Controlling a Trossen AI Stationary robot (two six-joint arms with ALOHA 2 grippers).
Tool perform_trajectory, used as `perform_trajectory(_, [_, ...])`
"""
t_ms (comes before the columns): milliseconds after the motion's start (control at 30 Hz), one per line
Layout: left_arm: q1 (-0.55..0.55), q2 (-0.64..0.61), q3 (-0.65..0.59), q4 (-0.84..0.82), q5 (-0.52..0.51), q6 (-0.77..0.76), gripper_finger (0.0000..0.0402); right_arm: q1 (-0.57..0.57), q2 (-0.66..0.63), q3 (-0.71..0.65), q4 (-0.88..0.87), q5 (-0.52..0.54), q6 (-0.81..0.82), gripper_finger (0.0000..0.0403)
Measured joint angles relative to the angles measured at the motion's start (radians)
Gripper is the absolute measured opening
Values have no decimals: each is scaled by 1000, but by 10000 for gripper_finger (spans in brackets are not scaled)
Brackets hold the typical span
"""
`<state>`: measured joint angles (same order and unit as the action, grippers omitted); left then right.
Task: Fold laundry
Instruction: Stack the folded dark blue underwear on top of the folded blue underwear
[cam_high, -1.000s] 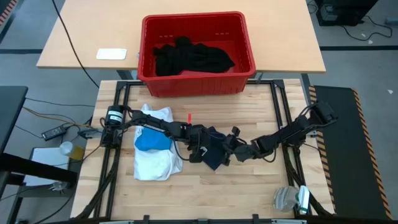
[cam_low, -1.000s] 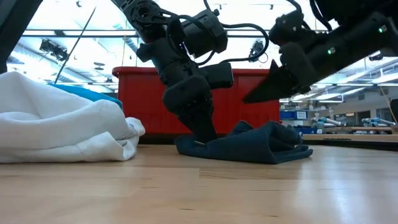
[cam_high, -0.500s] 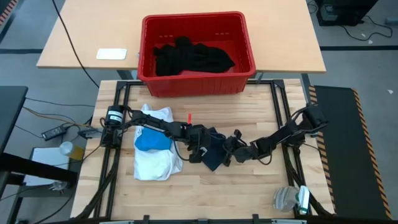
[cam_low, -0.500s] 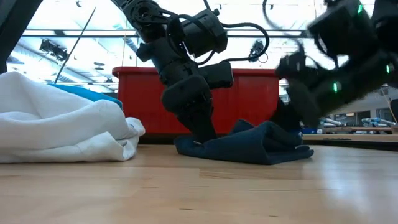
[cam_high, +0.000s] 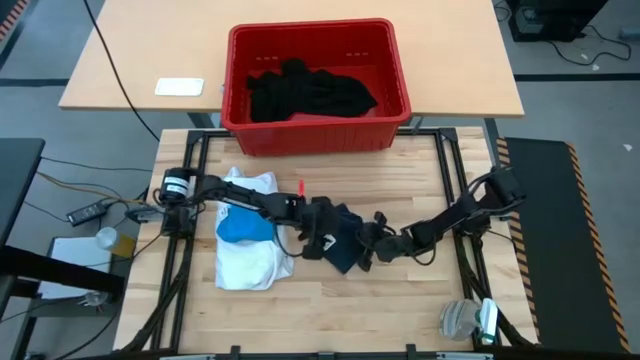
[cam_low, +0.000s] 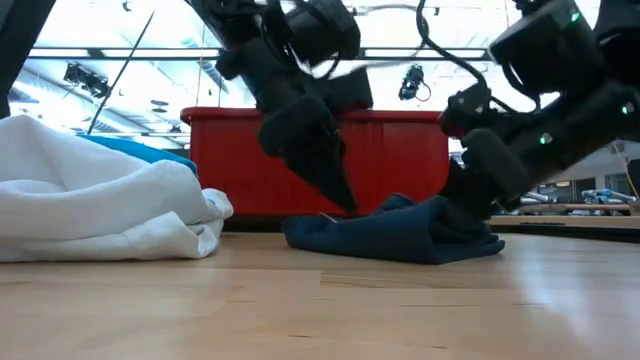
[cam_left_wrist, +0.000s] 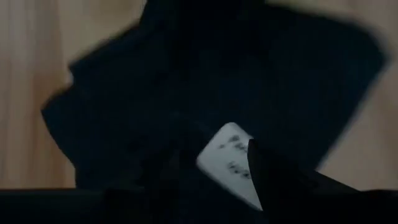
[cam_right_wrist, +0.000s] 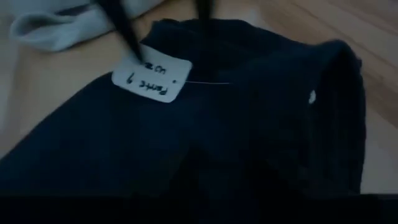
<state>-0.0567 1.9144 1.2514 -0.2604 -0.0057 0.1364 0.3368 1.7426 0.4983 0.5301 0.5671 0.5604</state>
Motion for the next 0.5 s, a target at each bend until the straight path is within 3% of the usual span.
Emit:
perform_trajectory(167, [-144, -24, 1, 11, 16, 229, 192, -31, 15, -1, 11, 15, 106, 162])
perform_trajectory(400, [-282, 58, 0, 71, -412, 332, 198, -67, 22, 2, 24, 20, 178, 161])
perform_trajectory(500, [-290, 77, 0, 85, -509, 327, 217, -67, 22, 6, 26, 17, 180, 161])
